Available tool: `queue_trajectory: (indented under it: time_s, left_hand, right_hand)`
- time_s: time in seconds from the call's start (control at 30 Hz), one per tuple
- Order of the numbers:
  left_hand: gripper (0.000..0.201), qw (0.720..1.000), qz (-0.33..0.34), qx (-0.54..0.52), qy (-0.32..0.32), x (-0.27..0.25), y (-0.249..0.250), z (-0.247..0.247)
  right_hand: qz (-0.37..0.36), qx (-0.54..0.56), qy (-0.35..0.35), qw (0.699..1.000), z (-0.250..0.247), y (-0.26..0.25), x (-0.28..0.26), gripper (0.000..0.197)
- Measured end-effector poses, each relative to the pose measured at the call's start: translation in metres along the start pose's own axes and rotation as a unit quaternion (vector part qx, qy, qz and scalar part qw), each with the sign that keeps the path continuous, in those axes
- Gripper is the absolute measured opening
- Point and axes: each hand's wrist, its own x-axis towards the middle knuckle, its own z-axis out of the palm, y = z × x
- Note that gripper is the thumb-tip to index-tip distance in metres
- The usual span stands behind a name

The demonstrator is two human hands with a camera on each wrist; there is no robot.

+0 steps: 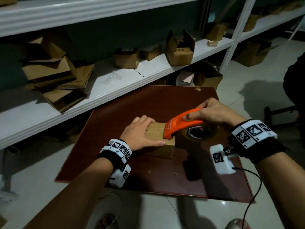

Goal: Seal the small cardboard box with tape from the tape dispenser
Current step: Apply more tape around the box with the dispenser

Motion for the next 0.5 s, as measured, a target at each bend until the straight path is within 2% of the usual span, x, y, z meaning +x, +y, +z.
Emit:
queue_trajectory:
  time_s: [0.13, 0.2, 0.3, 0.37, 0.43, 0.5]
  left_hand:
    - [0.099, 1.000, -0.009, -0.013, -0.014, 0.001, 0.002, -0.002]
    - [0.111, 0.998, -0.030, -0.040, -0.022, 0.001, 0.006, -0.006]
    - [0.134, 0.986, -0.105, -0.124, -0.028, 0.004, 0.016, -0.012]
    - [0.131, 0.969, -0.173, -0.175, -0.017, 0.008, 0.018, -0.012]
    - [0.129, 0.957, -0.233, -0.170, -0.026, 0.011, 0.016, -0.008]
    - [0.130, 0.953, -0.255, -0.154, -0.046, 0.012, 0.015, -0.006]
  right_hand:
    - [0.007, -0.003, 0.020, 1.000, 0.001, -0.001, 0.001, 0.034]
    - [0.008, -0.004, 0.023, 1.000, 0.001, 0.000, 0.001, 0.034]
    - [0.007, 0.002, 0.017, 1.000, 0.000, 0.000, 0.000, 0.032]
    - [0.006, 0.002, 0.012, 1.000, 0.000, 0.001, 0.000, 0.031]
    - [0.005, 0.006, 0.008, 1.000, 0.000, 0.002, 0.000, 0.030]
    - [0.006, 0.004, 0.007, 1.000, 0.001, 0.002, 0.000, 0.030]
